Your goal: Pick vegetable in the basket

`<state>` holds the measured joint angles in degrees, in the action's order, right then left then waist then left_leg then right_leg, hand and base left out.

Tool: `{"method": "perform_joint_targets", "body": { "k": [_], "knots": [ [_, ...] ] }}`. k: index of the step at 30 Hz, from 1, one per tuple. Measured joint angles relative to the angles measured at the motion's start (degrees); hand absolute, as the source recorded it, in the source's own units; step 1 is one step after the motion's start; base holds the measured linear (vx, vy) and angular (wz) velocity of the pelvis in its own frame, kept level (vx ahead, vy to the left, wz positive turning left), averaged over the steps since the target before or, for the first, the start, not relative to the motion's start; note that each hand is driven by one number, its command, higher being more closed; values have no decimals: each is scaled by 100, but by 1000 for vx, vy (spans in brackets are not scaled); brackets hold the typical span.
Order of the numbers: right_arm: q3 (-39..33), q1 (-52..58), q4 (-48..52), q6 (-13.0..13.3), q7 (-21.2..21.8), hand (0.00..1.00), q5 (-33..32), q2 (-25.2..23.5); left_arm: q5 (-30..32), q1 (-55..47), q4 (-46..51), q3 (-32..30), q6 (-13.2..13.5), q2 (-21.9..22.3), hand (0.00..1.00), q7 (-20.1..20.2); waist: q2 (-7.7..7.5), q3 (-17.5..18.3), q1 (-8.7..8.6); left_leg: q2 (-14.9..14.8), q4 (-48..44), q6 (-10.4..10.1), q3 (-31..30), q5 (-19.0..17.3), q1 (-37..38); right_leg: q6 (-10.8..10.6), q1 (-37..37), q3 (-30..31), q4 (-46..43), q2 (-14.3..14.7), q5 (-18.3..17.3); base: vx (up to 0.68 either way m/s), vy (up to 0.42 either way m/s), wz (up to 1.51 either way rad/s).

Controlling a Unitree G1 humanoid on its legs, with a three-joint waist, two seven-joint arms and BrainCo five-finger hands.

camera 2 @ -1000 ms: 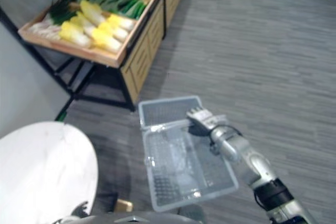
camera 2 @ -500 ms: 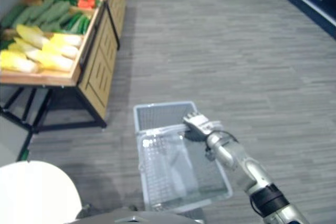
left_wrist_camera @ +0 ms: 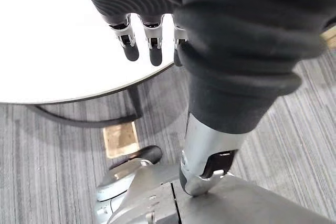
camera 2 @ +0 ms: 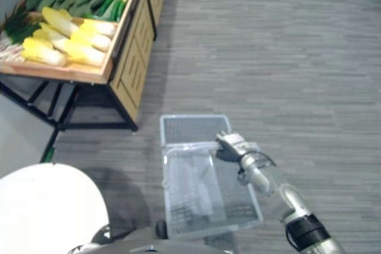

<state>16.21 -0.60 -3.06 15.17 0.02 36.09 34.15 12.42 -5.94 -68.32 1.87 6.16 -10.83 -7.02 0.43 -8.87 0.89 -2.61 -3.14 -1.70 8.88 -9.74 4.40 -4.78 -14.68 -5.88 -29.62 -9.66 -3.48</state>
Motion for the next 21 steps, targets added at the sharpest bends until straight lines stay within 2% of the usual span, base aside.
{"method": "perform_joint_targets", "body": {
  "k": [1, 2, 3, 5, 7, 8, 9, 11, 13, 14, 15, 16, 18, 19, 20, 21],
  "knots": [
    [-11, 19, 0, -12, 0, 100, 0, -94, 0, -8, -4, 75, -2, -81, 0, 17, -88, -38, -54, 84, 7, 48, -7, -53, 163, 70, -134, 7, -508, -137, 46, 16, 86, 3],
    [-17, 59, 2, -15, -4, 100, 0, -218, -1, -40, -7, 92, -8, -124, 0, 24, -246, -107, -79, 143, 13, 121, -28, -120, 313, 226, -236, 57, -936, -229, 155, 52, 81, 0],
    [-24, 83, 2, -16, -9, 100, 0, -277, -1, -31, -5, 106, -10, -179, 0, 28, -218, -99, -87, 144, 13, 164, -39, -148, 377, 252, -299, 128, -1099, -223, 224, 77, 80, 1],
    [-30, 159, 3, 6, -17, 100, 0, -474, -3, 23, -1, 117, -15, -240, 0, 62, -288, -130, -175, 79, -16, 286, -182, -228, 412, 337, -534, 214, -1193, -66, -25, 151, 40, 11],
    [-103, 165, 10, 30, -17, 100, -3, -593, -3, 100, -7, 116, -36, -281, 0, 70, -256, -155, -214, -52, -4, 310, -351, -309, 394, 346, -665, 61, -440, 153, -81, 266, 8, 24],
    [-220, 179, 10, 51, -20, 100, -5, -599, 1, 174, 1, 113, -45, -274, 0, 71, -240, -162, -233, -101, -4, 268, -441, -408, 394, 122, -683, -30, 782, 233, 115, 378, -59, 35],
    [-281, 184, 11, 55, -32, 100, -5, -584, 12, 206, 4, 112, -45, -273, 0, 70, -253, -161, -238, -95, -22, 217, -487, -470, 433, -45, -679, -2, 1506, 228, 252, 394, -90, 37],
    [-394, 189, 14, 51, -34, 100, -3, -584, 18, 225, 9, 98, -45, -263, 0, 71, -263, -163, -249, -89, -30, 50, -597, -593, 620, -101, -693, 29, 2544, 181, 538, 466, -156, 48],
    [-495, 230, 20, 35, -35, 100, -1, -570, 22, 163, 23, 44, -36, -264, 0, 85, -315, -124, -273, -138, -12, -95, -804, -875, 895, -108, -709, 27, 2581, 134, 537, 639, -267, 71],
    [-609, 313, 22, 10, -35, 100, 4, -533, 22, 158, 36, -15, -36, -200, 0, 99, -106, -81, -276, -320, -159, -159, -986, -1077, 1025, -53, -744, -29, 2138, 254, 981, 507, -220, 52],
    [-659, 368, 18, -17, -34, 100, 7, -530, 22, 158, 36, -13, -16, -146, 0, 113, -25, -21, -234, -405, -367, -151, -1061, -1070, 973, 10, -800, -87, 1951, 296, 1034, 765, -365, 54],
    [-679, 392, 19, -35, -27, 100, 10, -446, 10, 104, 18, -232, 18, 86, 0, 71, 209, 119, -194, -669, -1241, -119, -1317, -874, 539, 277, -785, -309, 1720, 470, 961, 632, -311, 22],
    [-675, 361, 23, -35, -24, 100, 7, -453, 1, 115, 10, -459, 32, 133, 0, 67, 248, 139, -159, -741, -1871, -166, -1439, -499, 274, 439, -682, -384, 1652, 599, 867, 570, -283, 2],
    [-675, 354, 25, -35, -18, 100, 2, -452, -4, 125, 23, -572, 29, 153, 0, 70, 257, 137, -165, -766, -2609, -312, -1604, 124, 4, 549, -433, -485, 1636, 686, 766, 637, -286, 3],
    [-680, 370, 26, -43, -17, 100, 3, -423, -14, 119, 67, -624, 27, 177, 0, 63, 239, 124, -182, -711, -3352, -729, -1791, 1108, -232, 622, -50, -544, 1678, 724, 560, 642, -271, 5],
    [-677, 373, 27, -51, -17, 100, 2, -387, -22, 117, 109, -629, 31, 185, 0, 60, 206, 102, -143, -686, -3712, -876, -1838, 1656, -329, 651, 190, -534, 1745, 722, 481, 627, -225, 11]
  ]
}}
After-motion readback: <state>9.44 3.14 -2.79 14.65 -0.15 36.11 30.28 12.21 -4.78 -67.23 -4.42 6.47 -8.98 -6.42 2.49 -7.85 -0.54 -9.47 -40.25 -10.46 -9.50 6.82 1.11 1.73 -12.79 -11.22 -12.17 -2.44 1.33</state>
